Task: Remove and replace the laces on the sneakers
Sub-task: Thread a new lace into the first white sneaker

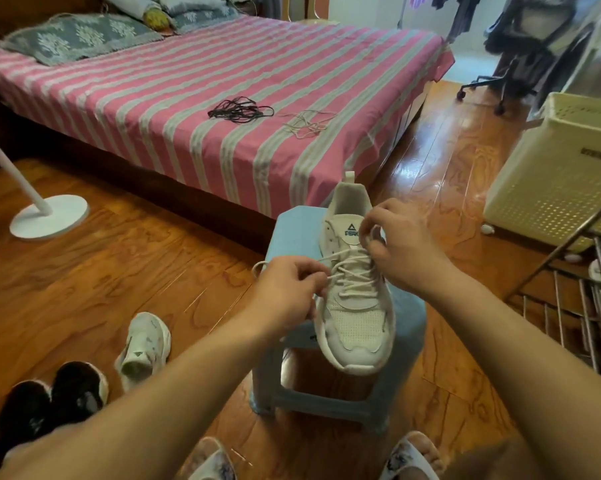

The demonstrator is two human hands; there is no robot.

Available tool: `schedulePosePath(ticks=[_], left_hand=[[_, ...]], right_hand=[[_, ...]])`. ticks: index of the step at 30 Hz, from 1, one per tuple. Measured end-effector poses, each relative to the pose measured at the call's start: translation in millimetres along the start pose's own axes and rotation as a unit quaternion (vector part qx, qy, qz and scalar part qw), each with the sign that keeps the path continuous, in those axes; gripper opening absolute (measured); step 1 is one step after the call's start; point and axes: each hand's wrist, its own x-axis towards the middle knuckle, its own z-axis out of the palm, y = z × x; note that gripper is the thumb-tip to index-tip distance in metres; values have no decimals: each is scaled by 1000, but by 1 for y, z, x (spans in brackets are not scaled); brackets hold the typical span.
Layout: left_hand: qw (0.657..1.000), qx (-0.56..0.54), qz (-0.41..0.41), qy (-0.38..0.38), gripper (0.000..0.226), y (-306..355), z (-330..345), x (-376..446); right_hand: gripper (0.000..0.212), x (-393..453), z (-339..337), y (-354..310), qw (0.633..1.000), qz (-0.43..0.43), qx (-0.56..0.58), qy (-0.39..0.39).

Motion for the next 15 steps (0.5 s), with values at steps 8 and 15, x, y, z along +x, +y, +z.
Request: schedulePosePath(ticks=[8, 15], left_hand=[[968, 191, 140, 78, 26, -17, 10, 19], [978, 123, 113, 122, 12, -24, 6, 35]], right_hand=[[13, -1, -3, -4, 995, -88, -32, -25], [6, 9, 6, -13, 995, -96, 7, -1]])
